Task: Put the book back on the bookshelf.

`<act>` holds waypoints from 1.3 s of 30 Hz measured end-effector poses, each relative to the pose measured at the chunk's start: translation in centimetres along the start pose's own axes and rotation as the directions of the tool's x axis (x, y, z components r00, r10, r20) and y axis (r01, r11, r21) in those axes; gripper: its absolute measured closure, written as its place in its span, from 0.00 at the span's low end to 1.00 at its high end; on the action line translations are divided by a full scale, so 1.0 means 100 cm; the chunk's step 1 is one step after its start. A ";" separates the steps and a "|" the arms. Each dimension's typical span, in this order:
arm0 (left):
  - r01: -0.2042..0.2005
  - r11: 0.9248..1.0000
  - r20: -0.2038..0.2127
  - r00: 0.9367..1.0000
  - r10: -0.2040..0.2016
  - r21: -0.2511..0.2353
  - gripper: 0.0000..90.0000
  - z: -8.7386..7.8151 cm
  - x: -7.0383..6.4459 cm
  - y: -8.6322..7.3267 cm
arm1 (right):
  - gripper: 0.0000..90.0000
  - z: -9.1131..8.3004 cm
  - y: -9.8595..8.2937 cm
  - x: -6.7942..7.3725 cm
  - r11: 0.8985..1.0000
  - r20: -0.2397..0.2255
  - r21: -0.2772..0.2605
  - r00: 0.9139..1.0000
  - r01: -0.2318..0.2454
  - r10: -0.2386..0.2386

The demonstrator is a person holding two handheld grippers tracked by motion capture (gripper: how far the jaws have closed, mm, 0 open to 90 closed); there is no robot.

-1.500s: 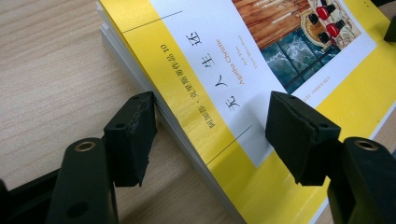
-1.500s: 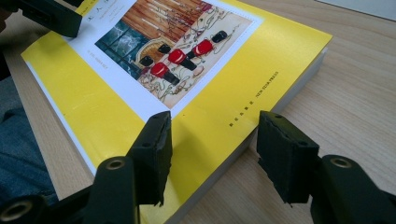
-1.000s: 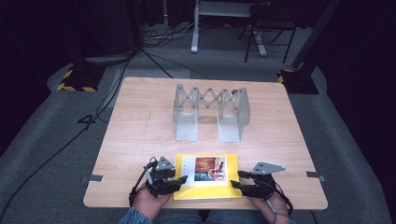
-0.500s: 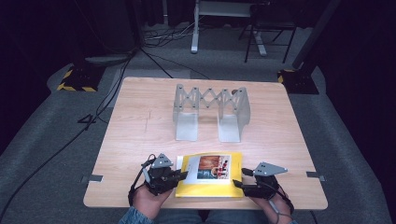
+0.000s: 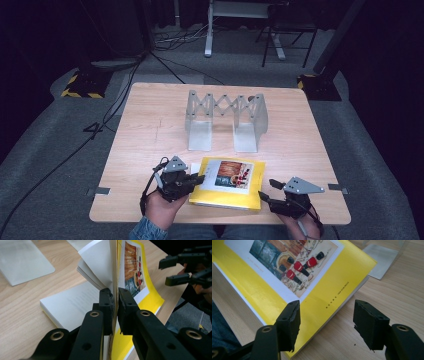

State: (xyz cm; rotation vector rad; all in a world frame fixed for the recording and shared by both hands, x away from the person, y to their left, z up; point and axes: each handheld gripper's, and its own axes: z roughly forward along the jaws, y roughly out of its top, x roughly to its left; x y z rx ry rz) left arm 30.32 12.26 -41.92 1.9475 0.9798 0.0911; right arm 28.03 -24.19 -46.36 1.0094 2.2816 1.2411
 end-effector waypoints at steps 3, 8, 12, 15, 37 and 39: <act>-0.008 1.000 0.001 1.000 0.008 -0.015 0.93 -0.001 -0.004 0.008 | 0.43 -0.005 0.002 0.005 1.000 0.014 -0.015 1.000 0.022 -0.021; -0.026 0.999 -0.003 1.000 0.026 -0.031 0.94 0.000 -0.010 0.019 | 0.42 -0.012 0.006 0.014 0.998 0.013 -0.042 0.998 0.056 -0.055; -0.030 0.999 0.000 1.000 0.030 -0.040 0.94 0.001 -0.015 0.026 | 0.41 -0.010 0.006 0.020 0.995 -0.010 -0.046 0.996 0.084 -0.084; -0.031 0.998 0.002 0.999 0.032 -0.048 0.94 0.001 -0.017 0.030 | 0.39 -0.004 0.006 0.028 0.992 -0.036 -0.042 0.992 0.122 -0.124; -0.055 0.997 -0.007 0.998 0.055 -0.048 0.95 0.005 -0.023 0.035 | 0.39 0.032 0.000 0.080 0.940 0.024 0.009 0.940 0.340 -0.340; -0.056 0.997 -0.006 0.998 0.055 -0.047 0.95 0.005 -0.023 0.035 | 0.39 0.036 0.000 0.080 0.938 0.057 0.011 0.936 0.348 -0.348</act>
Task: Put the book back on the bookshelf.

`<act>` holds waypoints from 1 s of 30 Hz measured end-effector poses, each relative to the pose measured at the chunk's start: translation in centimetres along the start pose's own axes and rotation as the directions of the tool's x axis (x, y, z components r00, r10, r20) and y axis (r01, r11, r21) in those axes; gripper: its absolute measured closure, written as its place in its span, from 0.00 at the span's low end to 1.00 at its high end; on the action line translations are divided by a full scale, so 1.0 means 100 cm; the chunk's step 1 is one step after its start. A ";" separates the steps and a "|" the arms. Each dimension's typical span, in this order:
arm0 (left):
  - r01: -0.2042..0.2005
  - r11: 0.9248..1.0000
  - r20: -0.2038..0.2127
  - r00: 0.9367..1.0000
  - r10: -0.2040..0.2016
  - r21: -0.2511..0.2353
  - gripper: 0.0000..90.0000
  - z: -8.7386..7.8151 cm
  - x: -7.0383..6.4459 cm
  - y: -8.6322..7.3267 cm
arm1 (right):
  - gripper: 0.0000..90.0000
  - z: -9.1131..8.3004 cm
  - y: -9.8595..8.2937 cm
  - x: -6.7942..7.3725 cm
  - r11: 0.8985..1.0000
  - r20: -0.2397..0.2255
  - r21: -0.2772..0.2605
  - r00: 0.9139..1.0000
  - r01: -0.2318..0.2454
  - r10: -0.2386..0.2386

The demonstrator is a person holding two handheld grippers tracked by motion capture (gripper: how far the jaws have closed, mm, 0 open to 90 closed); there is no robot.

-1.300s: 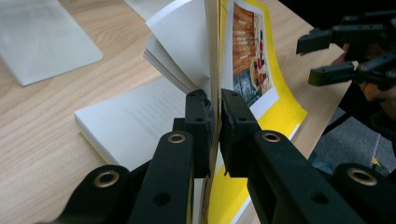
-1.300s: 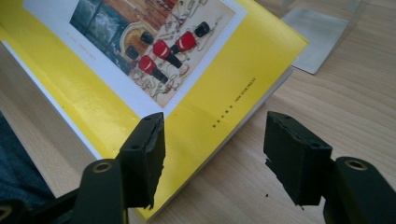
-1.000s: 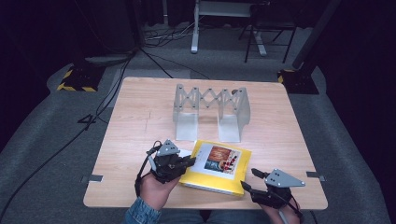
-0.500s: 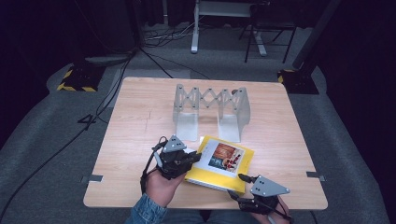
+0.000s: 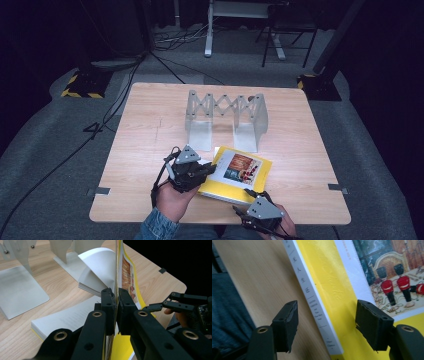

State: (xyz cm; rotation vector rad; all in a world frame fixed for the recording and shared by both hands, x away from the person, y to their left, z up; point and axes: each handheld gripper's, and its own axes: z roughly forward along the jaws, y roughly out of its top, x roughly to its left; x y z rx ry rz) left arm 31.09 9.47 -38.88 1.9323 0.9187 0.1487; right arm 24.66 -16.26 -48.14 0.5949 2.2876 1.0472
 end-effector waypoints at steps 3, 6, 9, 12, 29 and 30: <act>0.004 1.000 0.001 1.000 -0.004 0.002 0.95 0.000 0.000 0.000 | 0.39 0.002 0.000 0.001 1.000 0.026 -0.001 1.000 0.010 -0.010; 0.000 1.000 -0.001 1.000 0.000 0.007 0.95 0.000 0.001 -0.001 | 0.38 0.006 0.001 0.006 0.999 0.092 0.000 0.995 0.046 -0.046; 0.001 1.000 -0.003 1.000 -0.001 0.008 0.95 0.001 0.001 -0.001 | 0.37 0.012 0.002 0.012 0.997 0.147 0.006 0.986 0.080 -0.080; -0.003 1.000 -0.006 1.000 0.003 0.012 0.95 0.002 0.001 -0.001 | 0.36 0.017 0.004 0.016 0.995 0.186 0.015 0.978 0.095 -0.096; -0.010 1.000 -0.019 1.000 0.011 0.021 0.95 0.008 0.000 -0.005 | 0.45 0.049 0.020 0.029 0.941 0.353 0.197 0.875 0.276 -0.331; -0.010 1.000 -0.020 1.000 0.010 0.023 0.95 0.008 0.001 -0.006 | 0.52 0.050 0.020 0.029 0.935 0.349 0.206 0.871 0.288 -0.345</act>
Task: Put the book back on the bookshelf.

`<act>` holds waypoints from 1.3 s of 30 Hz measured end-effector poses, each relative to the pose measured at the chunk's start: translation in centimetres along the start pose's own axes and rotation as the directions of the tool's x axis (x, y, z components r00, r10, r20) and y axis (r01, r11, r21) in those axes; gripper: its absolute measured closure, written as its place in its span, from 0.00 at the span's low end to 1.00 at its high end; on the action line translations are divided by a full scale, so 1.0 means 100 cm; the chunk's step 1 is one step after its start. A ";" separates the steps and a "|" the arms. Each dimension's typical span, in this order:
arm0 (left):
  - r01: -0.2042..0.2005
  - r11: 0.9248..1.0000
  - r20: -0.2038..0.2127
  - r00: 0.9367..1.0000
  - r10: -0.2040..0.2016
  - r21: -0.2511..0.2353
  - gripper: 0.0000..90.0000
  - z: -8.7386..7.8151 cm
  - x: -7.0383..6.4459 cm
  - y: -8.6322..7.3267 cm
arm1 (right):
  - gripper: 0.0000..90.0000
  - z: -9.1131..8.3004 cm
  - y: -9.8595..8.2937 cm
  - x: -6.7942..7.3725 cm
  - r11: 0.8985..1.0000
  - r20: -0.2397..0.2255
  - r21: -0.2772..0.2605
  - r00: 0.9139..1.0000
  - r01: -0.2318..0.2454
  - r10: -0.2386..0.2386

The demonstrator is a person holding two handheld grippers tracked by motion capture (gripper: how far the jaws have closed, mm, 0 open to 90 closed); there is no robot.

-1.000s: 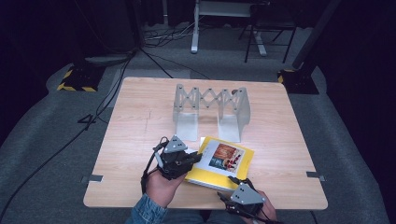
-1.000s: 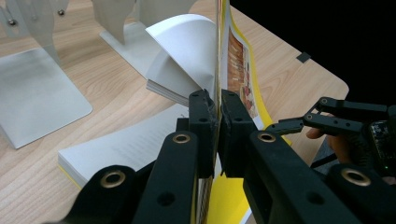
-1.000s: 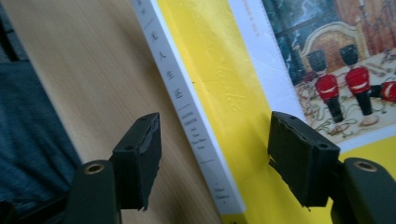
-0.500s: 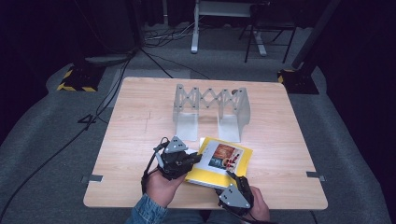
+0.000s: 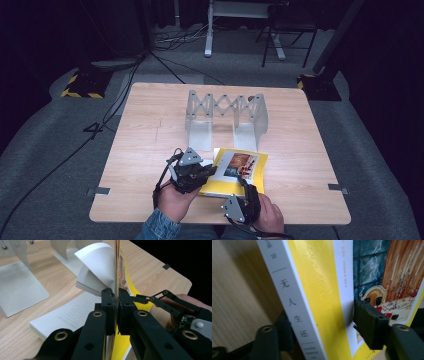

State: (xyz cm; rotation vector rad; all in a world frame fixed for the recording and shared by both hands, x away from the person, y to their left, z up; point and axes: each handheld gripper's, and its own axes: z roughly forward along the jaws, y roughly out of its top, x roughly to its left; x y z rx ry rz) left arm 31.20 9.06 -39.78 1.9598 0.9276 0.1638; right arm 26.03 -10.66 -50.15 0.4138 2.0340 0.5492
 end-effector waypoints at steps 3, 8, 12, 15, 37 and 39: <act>0.006 1.000 0.001 1.000 -0.006 0.003 0.95 0.001 0.001 -0.001 | 0.64 0.000 0.000 0.003 0.998 0.024 0.018 0.998 0.060 -0.060; 0.019 1.000 -0.032 0.999 -0.018 0.011 0.90 0.002 0.006 -0.002 | 0.77 -0.005 -0.002 0.005 0.994 0.051 -0.005 0.993 0.111 -0.111; 0.069 0.997 -0.056 0.996 -0.070 -0.034 0.81 -0.005 0.022 -0.006 | 0.79 -0.008 -0.004 0.002 0.994 0.052 -0.022 0.993 0.107 -0.106; 0.119 0.989 -0.040 0.992 -0.123 -0.091 0.69 -0.014 0.035 -0.010 | 0.81 -0.010 -0.005 -0.007 0.997 0.038 -0.043 0.997 0.066 -0.064; -0.100 0.993 -0.308 0.948 0.077 -0.057 0.46 -0.046 0.093 -0.078 | 0.84 -0.031 -0.005 -0.051 0.976 -0.062 -0.156 0.988 -0.150 0.142; -0.078 0.996 -0.306 0.950 0.062 -0.040 0.47 -0.045 0.098 -0.085 | 0.84 -0.033 -0.005 -0.057 0.971 -0.074 -0.162 0.983 -0.177 0.167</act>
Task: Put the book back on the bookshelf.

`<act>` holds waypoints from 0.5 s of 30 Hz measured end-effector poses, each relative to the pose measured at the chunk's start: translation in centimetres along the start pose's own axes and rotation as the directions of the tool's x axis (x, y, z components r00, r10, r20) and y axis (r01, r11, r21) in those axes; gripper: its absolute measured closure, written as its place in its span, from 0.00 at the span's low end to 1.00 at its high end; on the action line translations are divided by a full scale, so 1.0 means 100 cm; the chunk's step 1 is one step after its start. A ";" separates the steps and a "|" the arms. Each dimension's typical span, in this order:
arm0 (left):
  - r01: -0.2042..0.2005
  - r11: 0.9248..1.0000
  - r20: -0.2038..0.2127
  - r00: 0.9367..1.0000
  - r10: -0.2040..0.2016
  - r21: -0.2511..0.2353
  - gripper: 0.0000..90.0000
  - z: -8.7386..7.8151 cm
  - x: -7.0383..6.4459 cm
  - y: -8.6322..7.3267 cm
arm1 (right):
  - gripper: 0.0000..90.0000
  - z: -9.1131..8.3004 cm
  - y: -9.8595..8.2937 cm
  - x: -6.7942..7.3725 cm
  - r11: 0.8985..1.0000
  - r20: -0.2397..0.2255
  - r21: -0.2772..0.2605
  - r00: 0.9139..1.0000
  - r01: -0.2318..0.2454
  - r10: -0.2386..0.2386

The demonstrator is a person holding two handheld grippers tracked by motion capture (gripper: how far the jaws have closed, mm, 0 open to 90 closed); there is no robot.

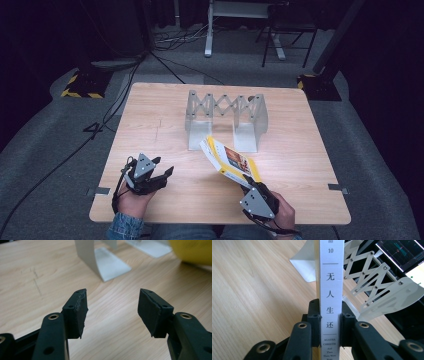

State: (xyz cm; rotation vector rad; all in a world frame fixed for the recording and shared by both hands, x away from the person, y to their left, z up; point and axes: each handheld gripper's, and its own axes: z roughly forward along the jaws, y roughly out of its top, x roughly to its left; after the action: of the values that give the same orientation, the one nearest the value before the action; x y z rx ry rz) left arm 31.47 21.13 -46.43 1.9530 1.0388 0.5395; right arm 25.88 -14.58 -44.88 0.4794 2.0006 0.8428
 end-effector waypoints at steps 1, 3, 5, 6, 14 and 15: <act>0.000 1.000 -0.006 1.000 0.000 0.014 0.47 0.001 0.003 -0.003 | 0.84 -0.001 0.001 -0.002 1.000 -0.004 -0.003 1.000 -0.011 0.011; 0.008 0.999 -0.010 1.000 -0.008 0.043 0.48 0.004 0.007 -0.009 | 0.84 -0.004 0.002 -0.006 0.999 -0.010 -0.012 0.999 -0.033 0.032; 0.008 0.998 -0.018 1.000 -0.007 0.066 0.48 0.006 0.011 -0.012 | 0.85 -0.006 0.004 -0.010 0.998 -0.016 -0.026 0.998 -0.059 0.058; 0.006 0.997 -0.021 1.000 -0.005 0.075 0.48 0.008 0.013 -0.013 | 0.85 -0.008 0.004 -0.013 0.997 -0.022 -0.032 0.997 -0.075 0.074; -0.047 0.980 -0.100 0.993 0.067 0.193 0.47 0.022 0.017 -0.023 | 0.85 -0.013 0.009 -0.030 0.982 -0.047 -0.068 0.984 -0.176 0.173; -0.039 0.980 -0.107 0.992 0.061 0.197 0.47 0.023 0.017 -0.024 | 0.85 -0.013 0.009 -0.032 0.980 -0.054 -0.070 0.982 -0.185 0.181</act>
State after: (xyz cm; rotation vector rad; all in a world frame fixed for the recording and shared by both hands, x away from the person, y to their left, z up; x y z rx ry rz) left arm 32.90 22.20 -49.70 2.1452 1.1519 0.6007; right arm 26.49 -16.40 -41.92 0.6127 1.9810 1.0474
